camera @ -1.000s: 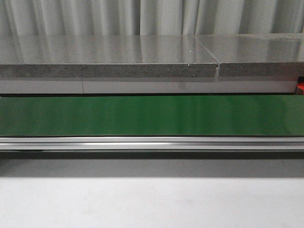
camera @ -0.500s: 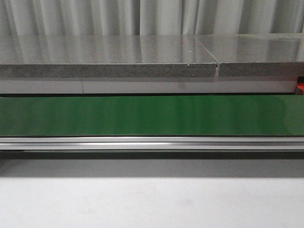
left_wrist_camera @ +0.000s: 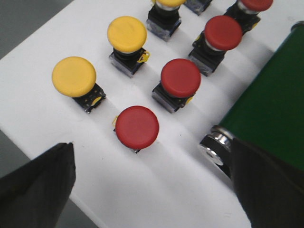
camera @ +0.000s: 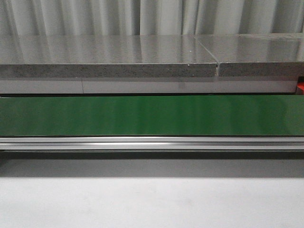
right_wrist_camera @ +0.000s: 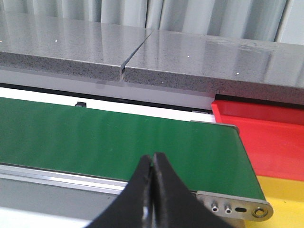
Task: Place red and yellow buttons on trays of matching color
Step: 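Lower the left gripper and grasp a red push-button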
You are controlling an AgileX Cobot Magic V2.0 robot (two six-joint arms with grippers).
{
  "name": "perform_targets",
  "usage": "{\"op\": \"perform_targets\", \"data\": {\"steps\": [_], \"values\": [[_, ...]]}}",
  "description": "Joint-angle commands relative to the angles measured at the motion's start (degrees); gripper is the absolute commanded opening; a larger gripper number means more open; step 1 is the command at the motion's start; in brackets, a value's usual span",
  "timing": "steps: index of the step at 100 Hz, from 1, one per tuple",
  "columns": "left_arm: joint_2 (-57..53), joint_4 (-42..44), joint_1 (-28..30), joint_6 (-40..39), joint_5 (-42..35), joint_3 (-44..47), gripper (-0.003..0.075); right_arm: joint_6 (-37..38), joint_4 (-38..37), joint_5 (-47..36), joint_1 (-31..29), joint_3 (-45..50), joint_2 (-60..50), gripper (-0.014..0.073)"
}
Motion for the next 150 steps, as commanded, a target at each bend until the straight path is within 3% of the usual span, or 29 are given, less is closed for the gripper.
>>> {"op": "perform_targets", "data": {"steps": [1, 52, 111, 130, 150], "values": [[1.92, 0.90, 0.77, 0.05, -3.67, -1.94, 0.0652, -0.13, -0.77, -4.56, 0.03, -0.55, -0.84, -0.0068], [16.29, 3.42, 0.89, 0.05, -8.72, -1.98, 0.0652, -0.13, -0.77, -4.56, 0.03, -0.55, -0.84, -0.0068], [21.33, 3.64, 0.89, -0.18, -11.14, -1.98, 0.0649, -0.13, -0.77, -4.56, 0.03, -0.55, -0.84, -0.0068], [21.33, 3.67, 0.89, -0.18, -11.23, -1.98, 0.0549, -0.13, -0.77, -4.56, 0.03, -0.55, -0.84, -0.0068], [21.33, 3.77, 0.89, -0.18, -11.23, -1.98, 0.0349, -0.13, -0.77, -4.56, 0.03, -0.55, -0.84, -0.0068]]}}
